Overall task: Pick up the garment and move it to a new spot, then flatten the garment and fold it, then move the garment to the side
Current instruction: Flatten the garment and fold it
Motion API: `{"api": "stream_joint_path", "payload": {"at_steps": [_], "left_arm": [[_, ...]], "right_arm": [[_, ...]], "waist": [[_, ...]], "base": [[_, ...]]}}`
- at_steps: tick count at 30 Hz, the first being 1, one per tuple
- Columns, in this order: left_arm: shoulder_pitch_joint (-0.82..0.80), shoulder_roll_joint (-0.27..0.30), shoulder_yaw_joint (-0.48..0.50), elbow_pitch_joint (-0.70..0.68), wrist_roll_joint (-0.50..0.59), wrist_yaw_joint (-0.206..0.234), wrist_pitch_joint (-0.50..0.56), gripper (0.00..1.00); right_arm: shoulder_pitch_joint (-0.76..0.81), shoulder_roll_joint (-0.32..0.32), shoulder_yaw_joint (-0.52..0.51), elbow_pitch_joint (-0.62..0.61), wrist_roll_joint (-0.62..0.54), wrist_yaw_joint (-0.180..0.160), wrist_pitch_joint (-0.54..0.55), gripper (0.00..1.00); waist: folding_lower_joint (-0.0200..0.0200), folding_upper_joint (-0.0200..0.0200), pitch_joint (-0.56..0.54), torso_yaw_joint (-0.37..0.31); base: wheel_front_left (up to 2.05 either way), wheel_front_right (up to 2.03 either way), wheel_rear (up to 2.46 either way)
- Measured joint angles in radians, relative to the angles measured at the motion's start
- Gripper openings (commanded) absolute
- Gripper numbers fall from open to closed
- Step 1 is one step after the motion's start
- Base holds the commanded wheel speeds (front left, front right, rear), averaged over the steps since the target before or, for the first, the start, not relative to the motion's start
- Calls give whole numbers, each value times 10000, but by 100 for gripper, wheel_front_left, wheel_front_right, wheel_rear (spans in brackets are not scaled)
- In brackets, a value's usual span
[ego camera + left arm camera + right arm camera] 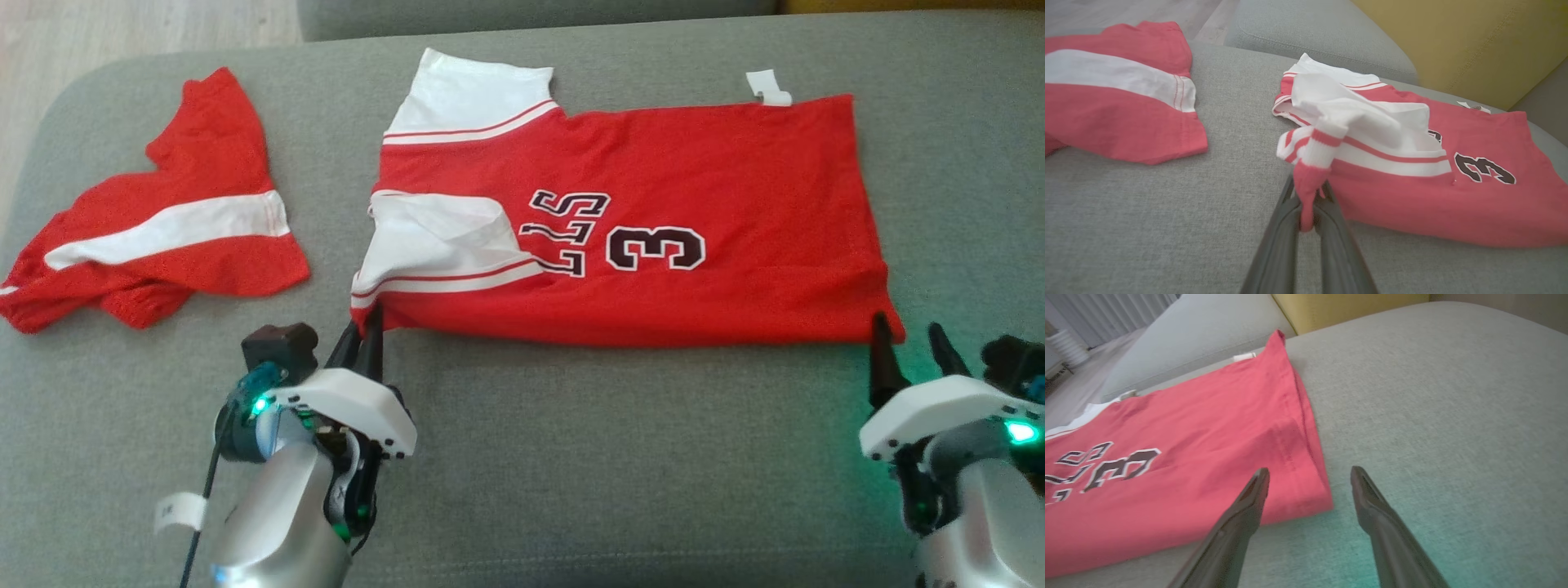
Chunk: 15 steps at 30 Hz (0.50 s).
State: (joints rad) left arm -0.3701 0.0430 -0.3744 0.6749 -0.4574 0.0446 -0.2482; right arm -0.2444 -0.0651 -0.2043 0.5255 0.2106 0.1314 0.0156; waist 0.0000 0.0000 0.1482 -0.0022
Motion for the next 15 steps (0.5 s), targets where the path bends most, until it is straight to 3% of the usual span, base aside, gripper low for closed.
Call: {"api": "stream_joint_path", "payload": {"at_steps": [7, 15], "left_arm": [[259, 0, -337, -454, 165, -8, -10, 0], [389, 2, -667, -612, 194, -17, 0, 0]], "right_arm": [[-914, 92, -1292, 1304, -1078, 0, 119, 100], [-1618, 153, -1578, 2631, -1432, 0, 242, 100]], "waist": [[0, 0, 168, 349], [0, 0, 356, 447]], "base": [[0, 0, 0], [0, 0, 0]]}}
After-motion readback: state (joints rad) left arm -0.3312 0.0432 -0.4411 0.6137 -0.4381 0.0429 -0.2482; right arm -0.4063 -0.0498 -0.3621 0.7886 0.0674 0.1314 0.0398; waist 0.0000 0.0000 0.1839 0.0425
